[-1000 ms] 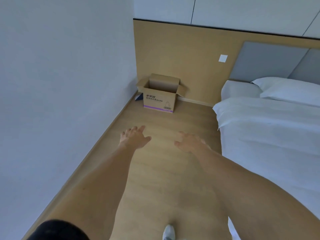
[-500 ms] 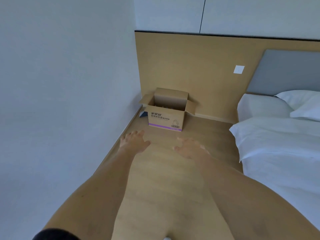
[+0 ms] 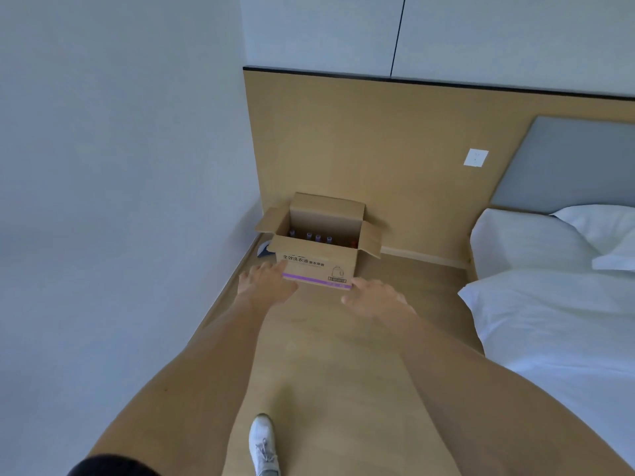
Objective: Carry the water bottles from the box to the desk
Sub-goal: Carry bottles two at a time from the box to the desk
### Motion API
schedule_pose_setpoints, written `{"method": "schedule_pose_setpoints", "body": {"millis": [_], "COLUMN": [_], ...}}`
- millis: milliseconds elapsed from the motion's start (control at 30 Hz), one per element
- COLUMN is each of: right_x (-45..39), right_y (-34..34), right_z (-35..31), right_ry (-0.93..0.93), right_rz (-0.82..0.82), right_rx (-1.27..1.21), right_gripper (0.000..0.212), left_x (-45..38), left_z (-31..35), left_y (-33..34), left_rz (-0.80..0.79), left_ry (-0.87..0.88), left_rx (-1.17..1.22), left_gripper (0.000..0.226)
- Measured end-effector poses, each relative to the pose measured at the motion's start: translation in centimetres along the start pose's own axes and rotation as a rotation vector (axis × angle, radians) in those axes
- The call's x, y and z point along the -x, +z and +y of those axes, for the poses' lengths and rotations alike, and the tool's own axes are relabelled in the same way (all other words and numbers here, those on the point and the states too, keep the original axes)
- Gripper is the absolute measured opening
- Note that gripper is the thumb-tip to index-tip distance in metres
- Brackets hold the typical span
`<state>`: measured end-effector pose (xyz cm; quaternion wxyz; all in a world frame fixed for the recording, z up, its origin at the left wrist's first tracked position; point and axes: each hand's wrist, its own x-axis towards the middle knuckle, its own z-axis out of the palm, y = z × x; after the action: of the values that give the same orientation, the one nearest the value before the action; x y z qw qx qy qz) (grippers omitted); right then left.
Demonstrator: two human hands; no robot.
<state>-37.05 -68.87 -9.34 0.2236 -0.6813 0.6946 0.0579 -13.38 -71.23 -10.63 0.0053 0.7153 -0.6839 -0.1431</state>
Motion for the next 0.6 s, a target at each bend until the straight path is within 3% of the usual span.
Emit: {"method": "schedule_pose_setpoints", "body": {"millis": [400, 600], "right_x": [-20.5, -29.1], "right_y": [-8.5, -11.8], "right_z": [-3.1, -5.6], "right_ry": [0.158, 0.192], "right_rz": [0.006, 0.011], "right_rx": [-0.013, -0.042], "right_gripper": [0.067, 0.069], "left_x": [-26.3, -37.6], "left_z": [-0.1, -3.0], "left_y": [-3.4, -5.5], "left_rz": [-0.064, -0.085], "left_ry": [0.162, 0.145], "left_rx": [0.014, 0.032], "left_gripper": [0.063, 0.063]}}
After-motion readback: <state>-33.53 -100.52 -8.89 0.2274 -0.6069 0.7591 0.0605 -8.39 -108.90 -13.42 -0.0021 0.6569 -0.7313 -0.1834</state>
